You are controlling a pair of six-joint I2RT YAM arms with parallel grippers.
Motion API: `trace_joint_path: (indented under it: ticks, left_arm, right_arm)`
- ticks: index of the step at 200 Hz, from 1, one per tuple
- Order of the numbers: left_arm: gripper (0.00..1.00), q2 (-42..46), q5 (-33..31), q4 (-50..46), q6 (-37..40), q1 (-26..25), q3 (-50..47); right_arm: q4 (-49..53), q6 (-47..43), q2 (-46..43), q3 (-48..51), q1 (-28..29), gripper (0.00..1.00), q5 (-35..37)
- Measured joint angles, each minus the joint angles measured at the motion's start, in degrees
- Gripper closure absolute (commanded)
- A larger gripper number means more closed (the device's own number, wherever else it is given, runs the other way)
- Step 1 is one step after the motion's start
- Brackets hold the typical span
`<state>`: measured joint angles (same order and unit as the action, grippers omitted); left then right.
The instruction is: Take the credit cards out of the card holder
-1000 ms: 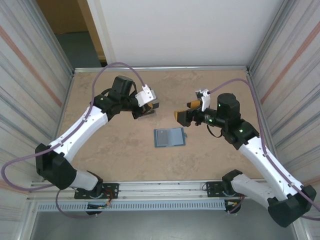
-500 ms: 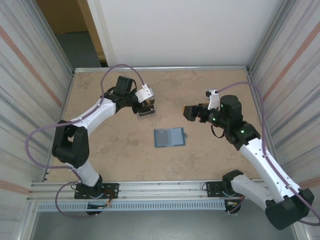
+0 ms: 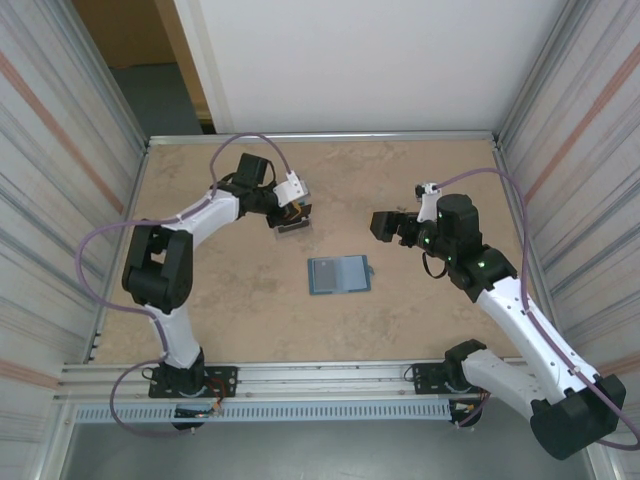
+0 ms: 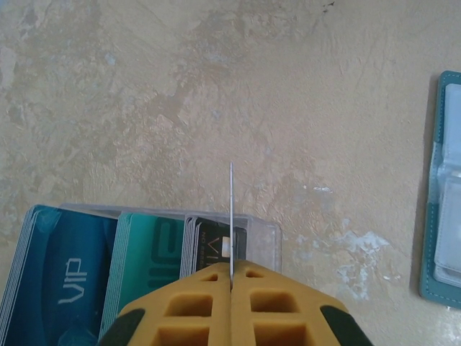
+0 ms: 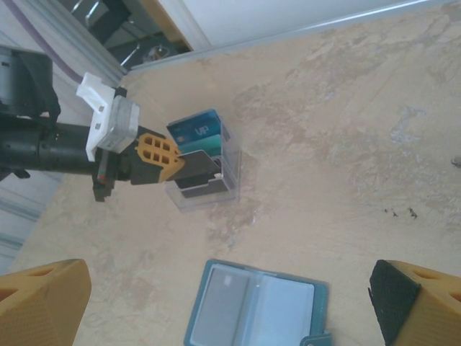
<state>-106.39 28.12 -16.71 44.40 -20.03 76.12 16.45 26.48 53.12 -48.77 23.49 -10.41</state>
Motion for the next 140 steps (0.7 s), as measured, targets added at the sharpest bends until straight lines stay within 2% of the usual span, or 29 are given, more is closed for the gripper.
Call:
trace_joint_path:
  ticks: [140]
  left_arm:
    - [1.00,-2.54,1.01,-2.10,1.97,2.05,1.57]
  right_arm:
    - [0.22,0.57,-0.70,0.04,0.00,0.01,0.39]
